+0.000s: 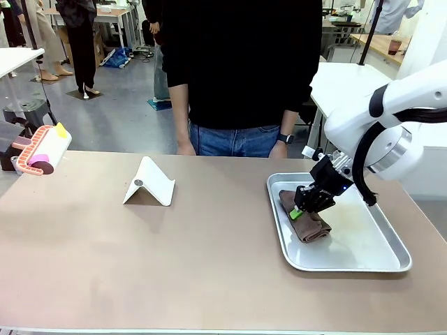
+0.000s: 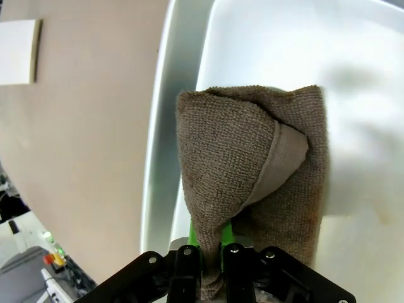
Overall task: Clean the surface of the table.
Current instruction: Clean the area not pointed to by the person.
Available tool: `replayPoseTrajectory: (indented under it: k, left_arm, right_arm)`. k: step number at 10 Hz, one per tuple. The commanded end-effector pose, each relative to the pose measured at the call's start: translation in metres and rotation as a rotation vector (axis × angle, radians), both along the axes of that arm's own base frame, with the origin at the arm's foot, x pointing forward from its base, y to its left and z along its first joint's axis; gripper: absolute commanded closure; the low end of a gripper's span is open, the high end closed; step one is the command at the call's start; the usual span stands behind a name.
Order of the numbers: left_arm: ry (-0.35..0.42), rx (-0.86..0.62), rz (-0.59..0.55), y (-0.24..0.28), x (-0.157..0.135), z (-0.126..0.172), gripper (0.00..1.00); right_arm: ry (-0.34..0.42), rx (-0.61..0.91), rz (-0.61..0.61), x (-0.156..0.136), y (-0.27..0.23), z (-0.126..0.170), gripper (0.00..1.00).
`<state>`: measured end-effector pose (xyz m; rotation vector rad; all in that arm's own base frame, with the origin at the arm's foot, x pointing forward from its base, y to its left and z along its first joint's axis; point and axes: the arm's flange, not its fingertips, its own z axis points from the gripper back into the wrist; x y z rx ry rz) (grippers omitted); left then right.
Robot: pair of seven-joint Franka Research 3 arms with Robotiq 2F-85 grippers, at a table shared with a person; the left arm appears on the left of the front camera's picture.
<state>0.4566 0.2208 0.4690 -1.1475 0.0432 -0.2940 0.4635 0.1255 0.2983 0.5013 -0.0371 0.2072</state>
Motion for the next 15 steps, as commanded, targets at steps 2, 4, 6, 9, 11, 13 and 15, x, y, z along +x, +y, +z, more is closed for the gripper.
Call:
replayPoseTrajectory:
  k: [2, 4, 6, 9, 11, 13, 15]
  left_arm:
    - [-0.002, -0.012, -0.008, 0.000, -0.003, 0.005, 0.77]
    - [-0.002, -0.012, -0.008, 0.000, -0.003, 0.005, 0.77]
    - [-0.002, -0.012, -0.008, 0.000, -0.003, 0.005, 0.77]
    - [-0.002, -0.012, -0.008, 0.000, -0.003, 0.005, 0.77]
    - [-0.002, -0.012, -0.008, 0.000, -0.003, 0.005, 0.77]
    - [-0.002, -0.012, -0.008, 0.000, -0.003, 0.005, 0.77]
    - [-0.002, -0.012, -0.008, 0.000, -0.003, 0.005, 0.77]
  right_arm:
    - [-0.028, -0.096, -0.032, 0.006, -0.020, -0.003, 0.88]
    - [-0.034, -0.132, -0.067, 0.006, -0.034, -0.002, 0.88]
    - [-0.033, -0.130, -0.074, 0.005, -0.038, -0.004, 0.88]
    - [-0.047, -0.009, -0.107, 0.002, -0.060, 0.011, 0.88]
    - [-0.058, 0.271, -0.099, -0.004, -0.081, 0.041, 0.88]
    - [-0.102, 0.482, -0.110, -0.020, -0.111, 0.074, 0.88]
    - [-0.125, 0.691, -0.135, -0.032, -0.141, 0.088, 0.88]
